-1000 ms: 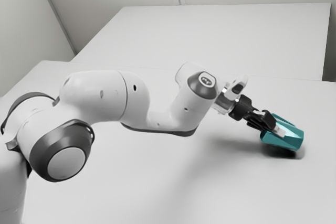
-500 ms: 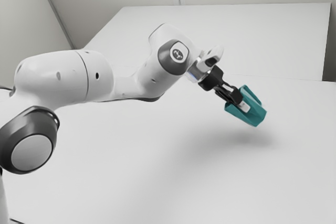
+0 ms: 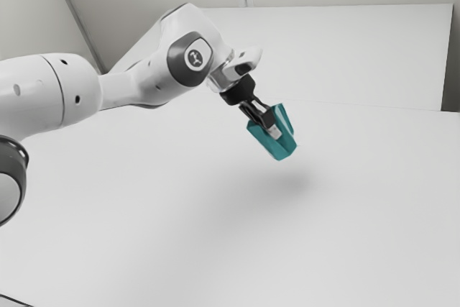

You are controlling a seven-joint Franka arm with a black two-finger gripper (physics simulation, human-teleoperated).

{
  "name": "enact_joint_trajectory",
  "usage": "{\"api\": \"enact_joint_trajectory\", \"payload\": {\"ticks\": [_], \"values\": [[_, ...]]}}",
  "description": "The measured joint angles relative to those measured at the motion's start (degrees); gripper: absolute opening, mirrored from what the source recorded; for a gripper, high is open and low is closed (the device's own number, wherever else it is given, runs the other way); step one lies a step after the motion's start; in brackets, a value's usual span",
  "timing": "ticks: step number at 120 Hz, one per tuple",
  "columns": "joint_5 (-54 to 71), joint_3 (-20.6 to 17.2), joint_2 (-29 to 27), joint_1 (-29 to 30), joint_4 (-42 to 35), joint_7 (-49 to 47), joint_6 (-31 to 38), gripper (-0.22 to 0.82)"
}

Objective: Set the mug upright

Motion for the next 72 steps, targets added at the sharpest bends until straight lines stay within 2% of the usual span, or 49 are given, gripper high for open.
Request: {"api": "enact_joint_trajectory", "payload": {"ticks": [22,72], "values": [[8.56,-0.23,-3.63,2.33,-3.07,-2.60,-1.18,-0.18],[25.86,-0.24,-7.39,5.37,-6.91,-8.82,-3.98,-0.18]]}}
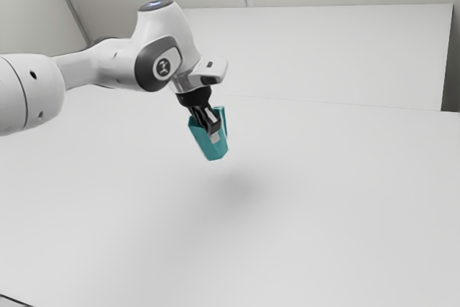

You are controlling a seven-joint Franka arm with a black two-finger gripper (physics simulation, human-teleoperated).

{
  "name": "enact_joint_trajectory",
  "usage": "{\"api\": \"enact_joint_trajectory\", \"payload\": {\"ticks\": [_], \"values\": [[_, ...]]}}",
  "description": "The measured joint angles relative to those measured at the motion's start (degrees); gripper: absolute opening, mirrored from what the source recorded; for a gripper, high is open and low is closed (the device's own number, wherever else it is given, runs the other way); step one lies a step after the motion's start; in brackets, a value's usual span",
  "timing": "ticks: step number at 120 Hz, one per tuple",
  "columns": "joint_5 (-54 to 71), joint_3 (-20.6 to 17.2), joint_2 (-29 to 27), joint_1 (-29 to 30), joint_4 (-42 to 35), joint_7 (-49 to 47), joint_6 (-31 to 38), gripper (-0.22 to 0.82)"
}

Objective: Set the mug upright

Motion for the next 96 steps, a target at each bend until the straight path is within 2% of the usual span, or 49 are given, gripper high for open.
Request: {"api": "enact_joint_trajectory", "payload": {"ticks": [20,60,96], "values": [[3.92,-0.03,-2.47,1.08,-3.64,-2.77,0.50,-0.18],[5.71,-0.48,-8.35,2.18,-13.60,-7.00,6.45,-0.18],[6.87,-2.18,-10.43,5.04,-19.29,-10.42,10.39,-0.18]]}}
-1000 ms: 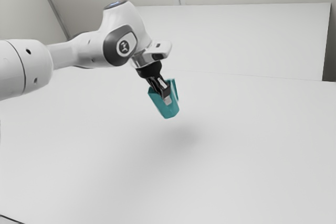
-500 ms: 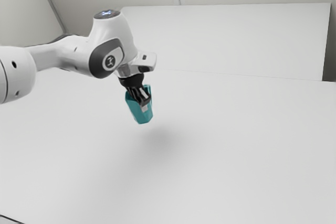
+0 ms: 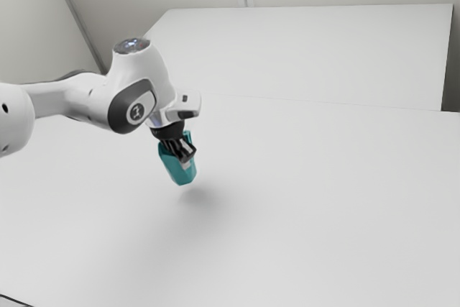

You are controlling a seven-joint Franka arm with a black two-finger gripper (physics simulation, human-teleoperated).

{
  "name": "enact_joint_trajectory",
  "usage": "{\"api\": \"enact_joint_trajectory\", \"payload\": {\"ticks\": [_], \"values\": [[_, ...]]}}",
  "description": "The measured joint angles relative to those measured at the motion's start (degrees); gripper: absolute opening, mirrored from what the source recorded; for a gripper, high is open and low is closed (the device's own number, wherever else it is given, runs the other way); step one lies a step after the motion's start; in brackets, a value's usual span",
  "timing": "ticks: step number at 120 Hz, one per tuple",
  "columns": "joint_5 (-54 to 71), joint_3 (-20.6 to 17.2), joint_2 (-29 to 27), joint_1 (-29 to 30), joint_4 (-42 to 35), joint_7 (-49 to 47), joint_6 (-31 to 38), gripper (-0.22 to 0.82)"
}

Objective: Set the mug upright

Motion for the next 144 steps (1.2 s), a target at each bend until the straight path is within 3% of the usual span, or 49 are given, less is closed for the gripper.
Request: {"api": "enact_joint_trajectory", "payload": {"ticks": [144], "values": [[4.46,-0.08,-1.42,0.35,-11.98,-17.37,13.60,-0.18]]}}
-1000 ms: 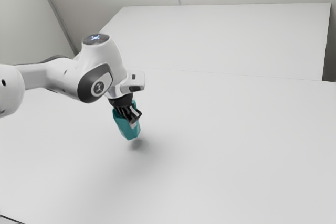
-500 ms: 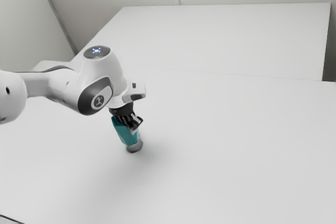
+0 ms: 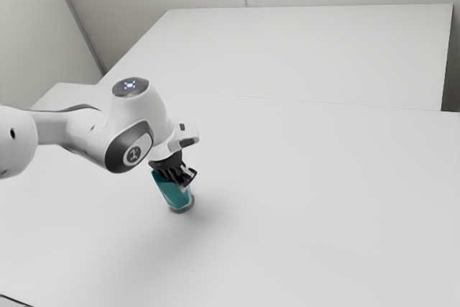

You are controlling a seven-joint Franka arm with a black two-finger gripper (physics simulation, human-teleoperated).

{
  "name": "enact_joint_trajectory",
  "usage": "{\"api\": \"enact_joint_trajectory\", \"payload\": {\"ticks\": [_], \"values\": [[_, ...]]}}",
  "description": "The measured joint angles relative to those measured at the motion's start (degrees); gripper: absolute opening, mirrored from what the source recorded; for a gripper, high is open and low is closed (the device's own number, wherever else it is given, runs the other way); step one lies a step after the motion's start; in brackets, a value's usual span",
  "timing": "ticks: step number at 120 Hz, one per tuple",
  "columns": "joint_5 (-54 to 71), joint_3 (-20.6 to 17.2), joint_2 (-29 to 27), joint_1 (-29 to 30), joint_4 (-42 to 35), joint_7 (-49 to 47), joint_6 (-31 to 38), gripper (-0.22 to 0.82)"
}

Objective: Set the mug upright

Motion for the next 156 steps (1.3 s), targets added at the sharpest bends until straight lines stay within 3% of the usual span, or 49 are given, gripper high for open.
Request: {"api": "enact_joint_trajectory", "payload": {"ticks": [28,50,71,92,109,156], "values": [[-0.07,0.00,0.75,0.02,-0.18,-1.62,1.88,-0.15],[-0.36,-0.05,0.28,0.02,-0.19,-2.17,2.43,0.04],[-0.42,-0.67,-2.09,0.00,-0.17,-2.52,2.35,0.34],[-0.61,-2.24,-5.78,0.03,0.15,-2.67,0.19,0.48],[-1.17,-3.34,-6.73,0.45,2.99,-2.72,-4.19,0.54],[-7.86,-3.42,-3.72,3.20,20.66,-2.77,-26.40,0.58]]}}
